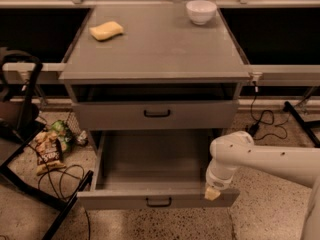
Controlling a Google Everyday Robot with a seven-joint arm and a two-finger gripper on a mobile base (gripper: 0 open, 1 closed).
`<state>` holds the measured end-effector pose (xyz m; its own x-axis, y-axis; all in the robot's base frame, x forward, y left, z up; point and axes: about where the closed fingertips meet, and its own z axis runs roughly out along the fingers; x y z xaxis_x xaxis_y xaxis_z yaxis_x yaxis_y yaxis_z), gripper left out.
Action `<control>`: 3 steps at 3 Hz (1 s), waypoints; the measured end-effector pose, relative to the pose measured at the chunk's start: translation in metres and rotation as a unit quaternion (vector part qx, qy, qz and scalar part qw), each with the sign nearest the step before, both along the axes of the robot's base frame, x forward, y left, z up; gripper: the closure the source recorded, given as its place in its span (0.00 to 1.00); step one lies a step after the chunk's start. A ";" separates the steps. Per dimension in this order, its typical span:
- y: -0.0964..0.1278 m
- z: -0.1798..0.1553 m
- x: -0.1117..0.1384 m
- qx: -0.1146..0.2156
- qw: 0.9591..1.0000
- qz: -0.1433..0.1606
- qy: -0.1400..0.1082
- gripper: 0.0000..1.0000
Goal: Open middle drawer
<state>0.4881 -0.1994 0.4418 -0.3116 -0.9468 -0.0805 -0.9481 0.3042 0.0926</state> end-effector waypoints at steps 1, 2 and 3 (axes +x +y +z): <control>-0.002 0.001 -0.022 -0.004 1.000 -0.008 0.018 1.00; -0.002 0.001 -0.022 -0.004 1.000 -0.008 0.018 1.00; -0.004 0.002 -0.037 -0.007 0.999 -0.012 0.030 1.00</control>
Offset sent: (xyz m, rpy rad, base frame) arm -0.4090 -0.0337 0.0624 -0.1394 0.6279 -0.2634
